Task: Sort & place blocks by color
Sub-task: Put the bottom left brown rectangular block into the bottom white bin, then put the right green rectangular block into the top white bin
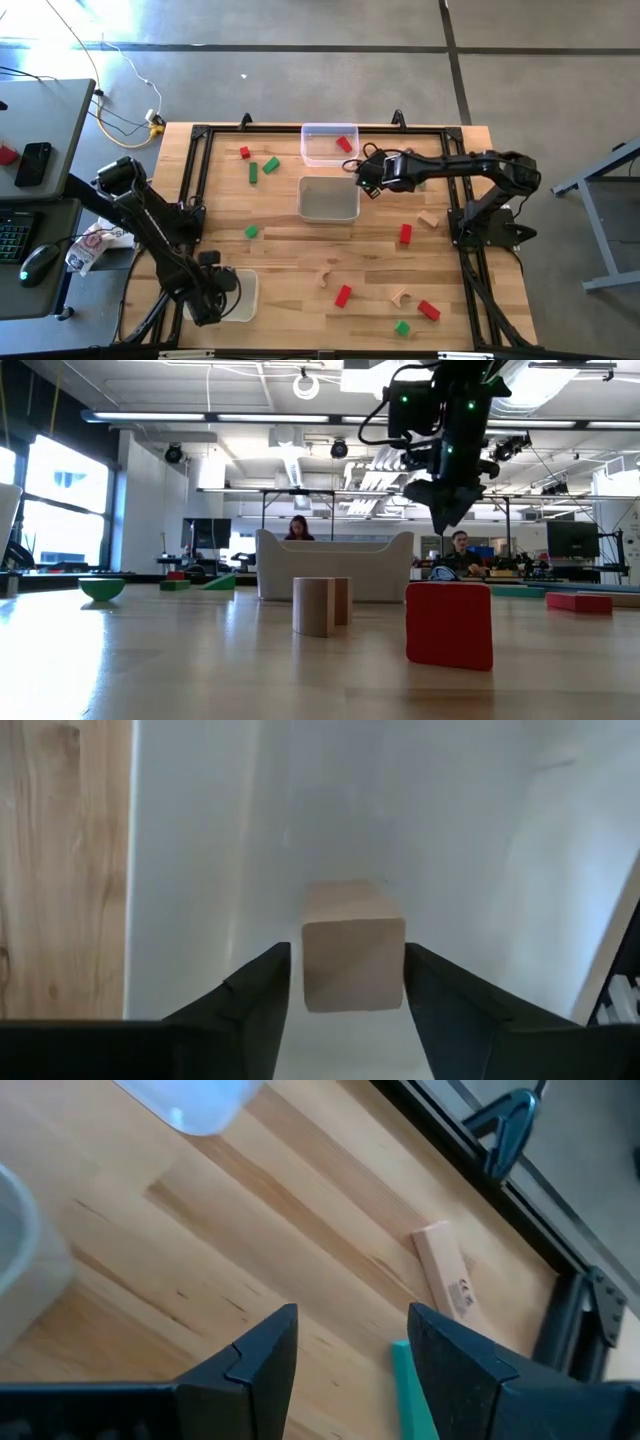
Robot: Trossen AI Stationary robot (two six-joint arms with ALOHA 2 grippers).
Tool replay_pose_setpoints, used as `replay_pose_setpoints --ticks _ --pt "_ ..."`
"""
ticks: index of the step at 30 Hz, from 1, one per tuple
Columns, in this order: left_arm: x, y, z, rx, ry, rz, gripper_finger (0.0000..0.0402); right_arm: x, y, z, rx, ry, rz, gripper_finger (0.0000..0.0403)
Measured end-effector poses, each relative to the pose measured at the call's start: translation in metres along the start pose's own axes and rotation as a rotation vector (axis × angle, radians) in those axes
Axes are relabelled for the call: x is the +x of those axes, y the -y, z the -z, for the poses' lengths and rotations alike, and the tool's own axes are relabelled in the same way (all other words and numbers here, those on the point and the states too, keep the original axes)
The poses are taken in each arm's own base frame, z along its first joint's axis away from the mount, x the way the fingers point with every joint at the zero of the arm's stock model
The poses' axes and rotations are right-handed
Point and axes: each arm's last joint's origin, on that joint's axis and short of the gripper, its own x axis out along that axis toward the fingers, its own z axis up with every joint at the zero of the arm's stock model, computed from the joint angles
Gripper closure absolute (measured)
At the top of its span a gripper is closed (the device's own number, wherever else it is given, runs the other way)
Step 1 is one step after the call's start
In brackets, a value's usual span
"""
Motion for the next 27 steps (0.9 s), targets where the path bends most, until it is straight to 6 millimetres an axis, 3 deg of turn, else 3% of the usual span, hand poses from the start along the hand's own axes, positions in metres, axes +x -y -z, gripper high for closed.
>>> replay_pose_setpoints --ticks 8,15,27 --pt "-0.004 -0.005 -0.007 0.023 -0.037 0.037 0.0209 0.006 0.011 -0.001 0.001 -0.051 0.044 0.0224" --pt "-0.023 -0.011 -0.006 0.032 0.040 0.094 0.0210 0.014 0.019 -0.003 -0.054 -0.144 -0.026 0.0224" --pt "-0.067 -0.035 -0.006 0.090 0.393 0.108 0.0211 0.032 0.047 -0.008 -0.059 -0.344 -0.128 0.0224"
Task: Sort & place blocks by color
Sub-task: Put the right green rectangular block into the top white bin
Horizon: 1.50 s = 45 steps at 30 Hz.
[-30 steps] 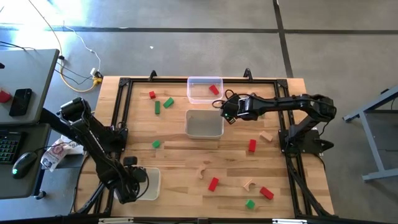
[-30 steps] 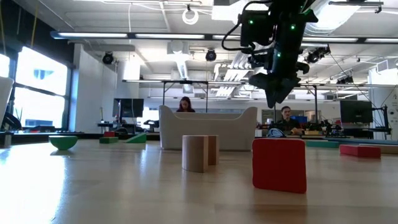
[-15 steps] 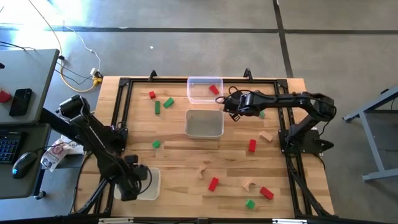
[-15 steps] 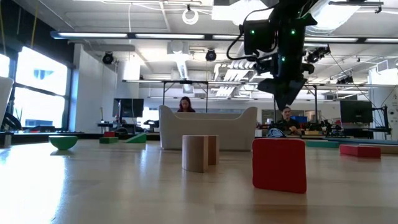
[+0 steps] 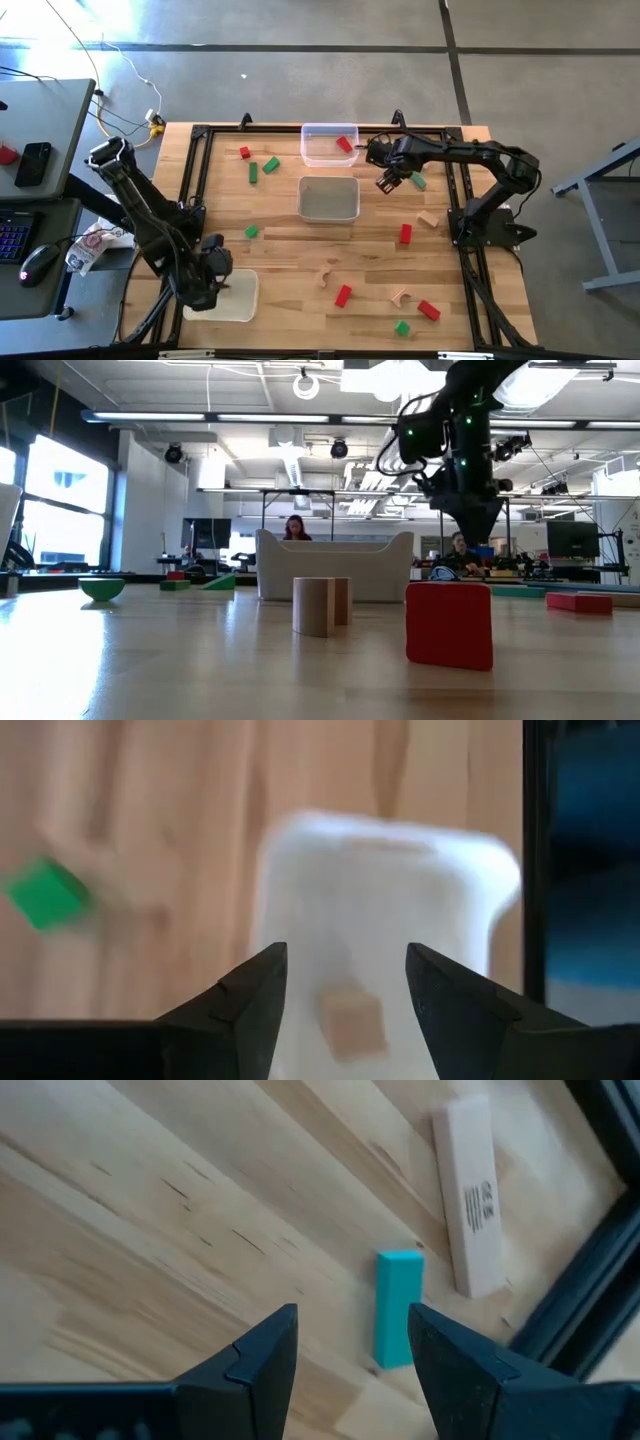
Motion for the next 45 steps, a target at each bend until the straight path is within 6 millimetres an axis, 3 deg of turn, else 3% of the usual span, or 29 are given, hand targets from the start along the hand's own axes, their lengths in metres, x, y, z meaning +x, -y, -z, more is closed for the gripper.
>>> replay_pose_setpoints --ticks 9,14,21,33,45 --pt "-0.021 -0.016 -0.011 0.144 0.361 -0.222 0.0211 0.007 0.024 0.000 0.061 -0.115 0.012 0.0224" --pt "-0.027 -0.022 -0.015 0.141 0.491 -0.339 0.0211 0.014 0.032 0.000 0.084 -0.139 0.020 0.0224" --pt "-0.024 -0.033 -0.025 0.096 0.492 -0.403 0.0211 0.031 0.046 0.005 0.084 -0.186 0.028 0.0224" --pt "-0.017 -0.050 -0.039 0.038 0.434 -0.452 0.0211 0.038 0.060 -0.002 0.044 -0.190 -0.105 0.0224" --pt "-0.016 -0.051 -0.040 0.064 0.398 -0.435 0.0210 0.043 0.064 -0.007 0.080 -0.171 -0.132 0.0224"
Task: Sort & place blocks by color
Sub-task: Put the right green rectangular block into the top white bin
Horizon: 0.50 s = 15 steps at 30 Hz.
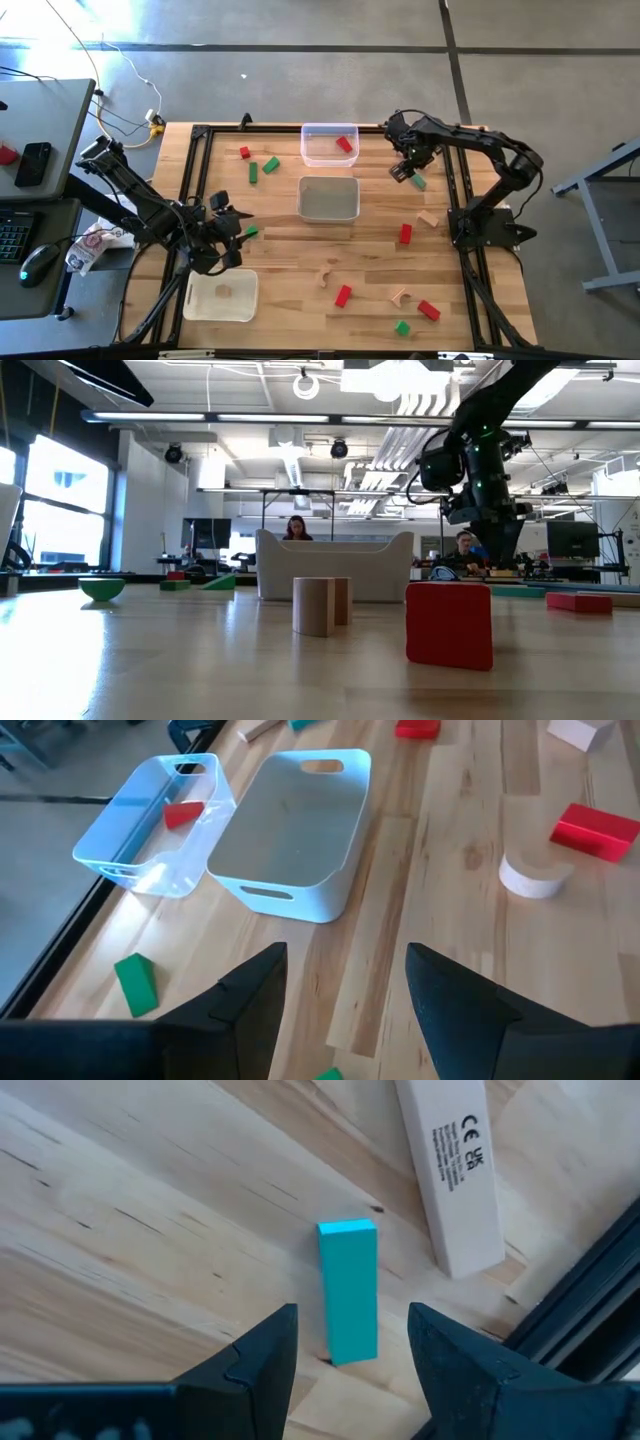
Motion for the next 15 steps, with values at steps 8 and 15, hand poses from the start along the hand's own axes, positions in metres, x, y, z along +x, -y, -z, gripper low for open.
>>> replay_pose_setpoints --ticks 8,15 --pt "0.000 0.000 0.000 0.000 0.000 0.000 0.0210 0.016 -0.003 -0.005 -0.012 -0.064 0.032 0.0224" --pt "0.000 0.000 0.000 0.000 -0.001 0.001 0.0210 0.030 -0.003 -0.010 -0.023 -0.117 0.029 0.0224"
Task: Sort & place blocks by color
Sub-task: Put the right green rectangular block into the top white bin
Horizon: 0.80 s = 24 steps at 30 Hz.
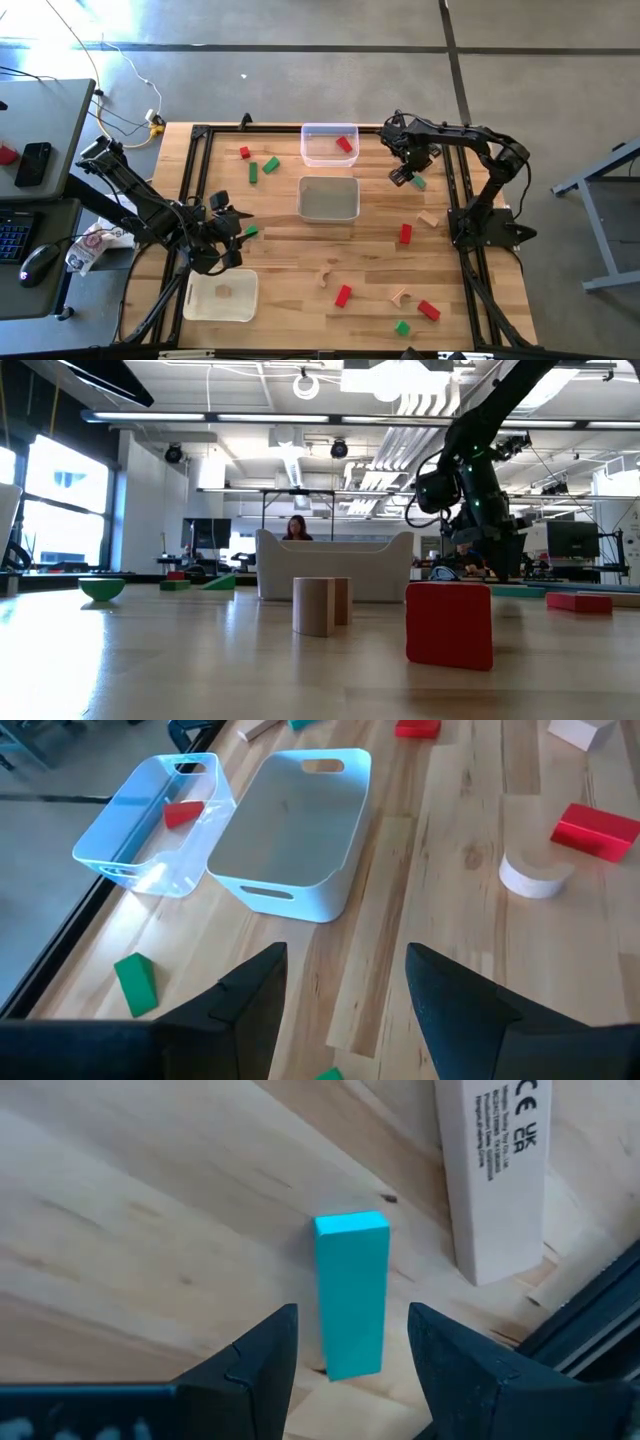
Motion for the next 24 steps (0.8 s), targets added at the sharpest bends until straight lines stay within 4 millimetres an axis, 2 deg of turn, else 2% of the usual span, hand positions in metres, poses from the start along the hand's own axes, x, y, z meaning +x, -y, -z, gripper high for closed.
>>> replay_pose_setpoints --ticks 17,20,24 --pt "0.000 0.001 0.000 0.000 -0.013 0.018 0.0210 0.023 0.013 -0.012 0.056 -0.084 -0.023 0.0230" --pt "0.000 0.001 0.000 0.000 -0.013 0.018 0.0210 0.024 0.013 -0.012 0.059 -0.089 -0.038 0.0254" --pt "0.000 0.001 0.000 0.000 -0.013 0.018 0.0210 0.024 0.013 -0.012 0.068 -0.094 -0.042 0.0311"
